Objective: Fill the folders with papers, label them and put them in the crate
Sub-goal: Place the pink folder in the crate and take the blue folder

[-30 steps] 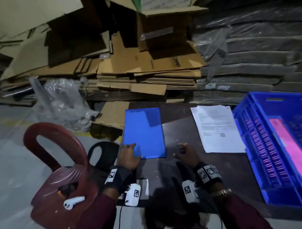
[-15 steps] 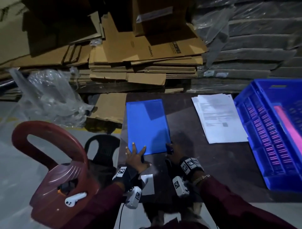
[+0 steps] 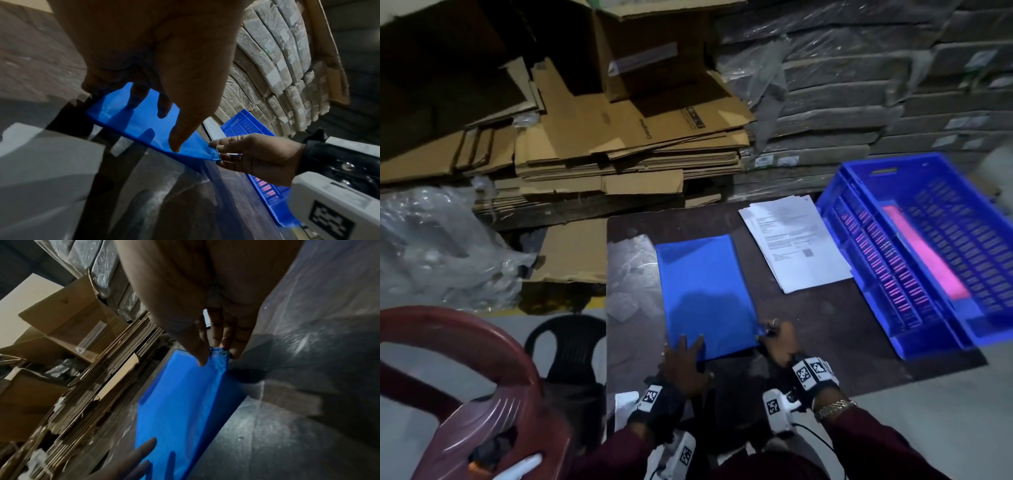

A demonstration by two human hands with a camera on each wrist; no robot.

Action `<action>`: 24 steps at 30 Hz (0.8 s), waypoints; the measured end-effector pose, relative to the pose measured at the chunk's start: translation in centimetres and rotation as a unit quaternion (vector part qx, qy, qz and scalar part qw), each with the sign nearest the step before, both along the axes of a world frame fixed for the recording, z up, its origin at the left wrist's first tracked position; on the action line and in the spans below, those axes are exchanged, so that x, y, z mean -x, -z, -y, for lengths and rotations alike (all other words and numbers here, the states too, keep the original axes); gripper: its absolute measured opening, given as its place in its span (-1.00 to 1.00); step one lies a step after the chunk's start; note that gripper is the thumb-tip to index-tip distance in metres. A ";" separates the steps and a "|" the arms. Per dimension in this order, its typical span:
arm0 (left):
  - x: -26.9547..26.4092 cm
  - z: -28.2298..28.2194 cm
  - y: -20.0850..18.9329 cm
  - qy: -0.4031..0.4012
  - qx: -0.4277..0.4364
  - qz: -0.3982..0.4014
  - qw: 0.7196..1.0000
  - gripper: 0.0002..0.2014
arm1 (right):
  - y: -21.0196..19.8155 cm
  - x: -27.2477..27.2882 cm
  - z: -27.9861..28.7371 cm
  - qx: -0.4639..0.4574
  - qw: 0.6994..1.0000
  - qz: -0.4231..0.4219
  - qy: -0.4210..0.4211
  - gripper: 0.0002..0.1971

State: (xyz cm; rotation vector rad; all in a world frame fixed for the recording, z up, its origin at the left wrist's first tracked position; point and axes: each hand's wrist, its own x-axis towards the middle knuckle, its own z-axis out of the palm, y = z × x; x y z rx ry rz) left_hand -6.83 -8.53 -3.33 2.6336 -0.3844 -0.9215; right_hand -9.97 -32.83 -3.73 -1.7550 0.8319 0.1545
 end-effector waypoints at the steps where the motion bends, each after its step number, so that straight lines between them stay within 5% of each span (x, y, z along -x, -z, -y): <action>1: 0.4 0.1 0.0 0.006 -0.002 -0.005 1.000 -0.05 | 0.0 0.4 0.2 -0.002 1.000 0.003 0.005 -0.76; 5: 1.9 0.2 0.1 0.061 -0.032 0.009 0.998 -0.11 | -0.2 2.0 0.8 0.023 1.000 0.009 -0.020 -0.64; 11: 2.0 1.2 -0.9 0.086 -0.047 0.066 0.993 -0.12 | -1.6 2.5 1.8 0.053 0.995 -0.010 -0.082 -0.70; 14: 1.0 2.8 -2.4 0.081 0.010 0.121 0.989 -0.22 | -2.0 2.3 2.9 0.175 0.971 -0.008 -0.159 -0.15; 16: 0.0 4.4 -3.3 0.086 0.047 0.146 0.985 -0.26 | -3.2 1.9 3.5 0.247 0.947 0.006 -0.206 -0.05; 24: -4.0 12.6 -4.6 0.117 0.063 0.156 0.979 -0.26 | -4.5 -1.0 9.5 0.314 0.915 0.048 -0.250 -0.21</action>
